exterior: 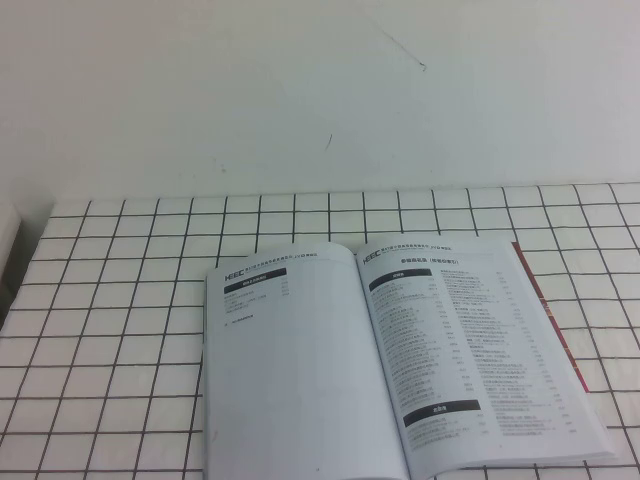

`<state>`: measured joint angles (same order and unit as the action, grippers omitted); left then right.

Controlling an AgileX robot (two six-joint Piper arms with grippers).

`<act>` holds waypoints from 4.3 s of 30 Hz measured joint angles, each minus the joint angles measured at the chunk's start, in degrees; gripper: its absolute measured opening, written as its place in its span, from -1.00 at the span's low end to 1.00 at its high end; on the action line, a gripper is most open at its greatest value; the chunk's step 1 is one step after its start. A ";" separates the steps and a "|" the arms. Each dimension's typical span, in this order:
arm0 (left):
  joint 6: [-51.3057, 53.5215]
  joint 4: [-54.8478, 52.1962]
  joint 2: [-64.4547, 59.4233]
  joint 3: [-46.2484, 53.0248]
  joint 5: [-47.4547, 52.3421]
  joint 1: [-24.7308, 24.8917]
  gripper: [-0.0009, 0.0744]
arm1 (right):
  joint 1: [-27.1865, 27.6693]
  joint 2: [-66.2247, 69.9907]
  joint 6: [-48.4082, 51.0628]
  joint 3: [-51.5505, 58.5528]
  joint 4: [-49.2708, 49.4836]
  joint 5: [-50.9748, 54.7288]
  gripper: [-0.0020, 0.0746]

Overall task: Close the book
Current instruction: 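Close the open booklet and leave it lying on the table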

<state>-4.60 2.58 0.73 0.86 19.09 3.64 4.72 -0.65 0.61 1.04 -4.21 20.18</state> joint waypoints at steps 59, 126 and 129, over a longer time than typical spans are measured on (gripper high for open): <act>-2.29 10.89 0.00 0.45 -52.74 0.00 -0.98 | 0.00 0.00 0.00 0.64 0.00 -42.23 -0.95; 15.34 37.55 -83.74 -53.69 18.91 0.10 -0.98 | -12.16 83.68 39.73 -57.18 40.74 30.20 -0.95; 20.80 40.53 -89.58 -53.69 17.85 0.10 -0.98 | -12.71 86.96 41.06 -57.18 40.98 28.63 -0.95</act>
<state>16.20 43.11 -88.85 -52.84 36.94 3.74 -8.00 86.31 41.67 -56.14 36.76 48.81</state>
